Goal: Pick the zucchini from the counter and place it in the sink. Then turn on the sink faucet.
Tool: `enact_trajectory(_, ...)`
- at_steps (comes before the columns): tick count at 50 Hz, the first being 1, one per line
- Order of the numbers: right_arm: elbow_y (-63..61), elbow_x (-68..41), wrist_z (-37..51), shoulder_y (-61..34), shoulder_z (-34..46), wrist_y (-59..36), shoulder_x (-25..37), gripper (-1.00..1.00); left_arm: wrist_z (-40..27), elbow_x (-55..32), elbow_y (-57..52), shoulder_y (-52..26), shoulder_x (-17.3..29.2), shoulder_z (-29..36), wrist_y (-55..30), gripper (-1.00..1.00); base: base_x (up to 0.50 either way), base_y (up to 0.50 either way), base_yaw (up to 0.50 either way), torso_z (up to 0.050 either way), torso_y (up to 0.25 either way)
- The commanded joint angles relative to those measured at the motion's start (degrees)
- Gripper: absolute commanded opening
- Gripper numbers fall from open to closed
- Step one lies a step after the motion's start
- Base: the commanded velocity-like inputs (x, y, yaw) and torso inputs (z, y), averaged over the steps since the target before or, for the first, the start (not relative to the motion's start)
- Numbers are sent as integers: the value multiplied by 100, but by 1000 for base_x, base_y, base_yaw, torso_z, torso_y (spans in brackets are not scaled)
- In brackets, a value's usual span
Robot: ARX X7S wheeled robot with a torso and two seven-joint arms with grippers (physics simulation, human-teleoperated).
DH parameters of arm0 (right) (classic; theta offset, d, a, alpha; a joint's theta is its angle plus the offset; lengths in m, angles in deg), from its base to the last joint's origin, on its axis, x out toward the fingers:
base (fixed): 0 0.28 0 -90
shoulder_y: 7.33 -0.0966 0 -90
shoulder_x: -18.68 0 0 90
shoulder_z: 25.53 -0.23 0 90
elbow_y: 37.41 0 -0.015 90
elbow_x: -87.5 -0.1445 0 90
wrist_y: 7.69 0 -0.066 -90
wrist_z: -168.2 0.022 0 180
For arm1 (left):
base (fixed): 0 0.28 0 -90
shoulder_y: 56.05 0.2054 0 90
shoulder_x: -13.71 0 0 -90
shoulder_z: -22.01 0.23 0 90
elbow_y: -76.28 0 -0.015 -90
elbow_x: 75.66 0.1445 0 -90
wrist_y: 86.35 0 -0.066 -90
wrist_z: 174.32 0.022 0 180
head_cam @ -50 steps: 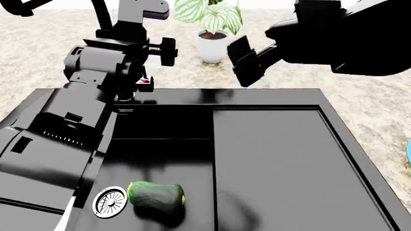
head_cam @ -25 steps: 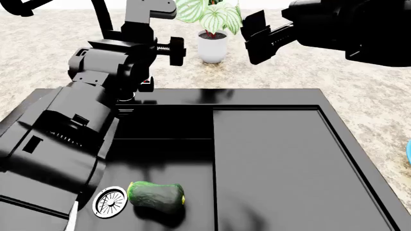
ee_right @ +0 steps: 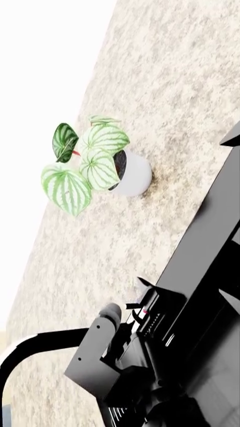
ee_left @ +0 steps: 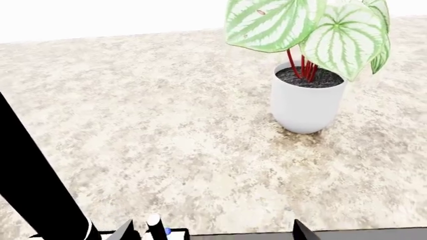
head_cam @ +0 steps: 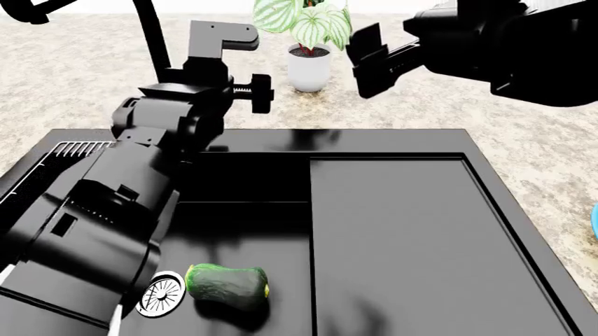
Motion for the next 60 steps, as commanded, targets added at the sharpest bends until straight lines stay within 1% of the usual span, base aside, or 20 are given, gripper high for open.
enact_trajectory(1, -13, 94, -81, 114, 9, 89, 8, 100, 49, 305, 1, 206, 1, -382, -9, 100, 0, 0, 0, 0, 0)
enact_trajectory(8, 50, 168, -148, 154, 28, 126, -16, 100, -25, 700, 1, 191, 1, -805, -9, 100, 0, 0, 0, 0, 0)
enact_trajectory(14, 65, 181, -155, 142, 19, 132, -38, 100, -57, 797, 1, 203, 1, -898, 106, 100, 0, 0, 0, 0, 0)
enact_trajectory(16, 38, 170, -140, 169, 8, 150, -17, 100, -118, 959, 1, 208, 1, -994, 100, 100, 0, 0, 0, 0, 0)
enact_trajectory(21, 26, 170, -139, 184, 0, 159, -10, 100, -46, 892, 1, 170, 1, -901, 228, 100, 0, 0, 0, 0, -172)
enact_trajectory(25, 30, 175, -150, 180, -5, 160, -13, 100, -20, 777, 1, 159, 1, -771, 255, 100, 0, 0, 0, 0, -19)
enact_trajectory(34, 104, 250, -226, 237, 17, 204, -45, 100, -43, 950, 1, 122, 1, -977, 347, 100, 0, 0, 0, 0, 0)
enact_trajectory(39, 84, 246, -214, 251, 12, 206, -41, 100, -34, 806, 1, 75, 1, -819, 414, 100, 0, 0, 0, 0, 0)
enact_trajectory(41, 64, 243, -208, 253, 6, 210, -34, 100, -67, 821, 1, 75, 1, -866, 449, 100, 0, 0, 0, 0, 0)
enact_trajectory(44, 70, 233, -201, 249, 1, 202, -35, 100, -77, 757, 1, 74, 1, -634, 466, 100, 0, 0, 0, 0, -167)
enact_trajectory(52, 118, 281, -260, 255, 5, 220, -64, 100, -45, 894, 1, 99, 1, -832, 451, 100, 0, 0, 0, 0, -238)
enact_trajectory(60, 94, 285, -237, 270, -1, 227, -62, 100, -77, 1080, 1, 121, 1, -1031, 454, 100, 0, 0, 0, 0, 0)
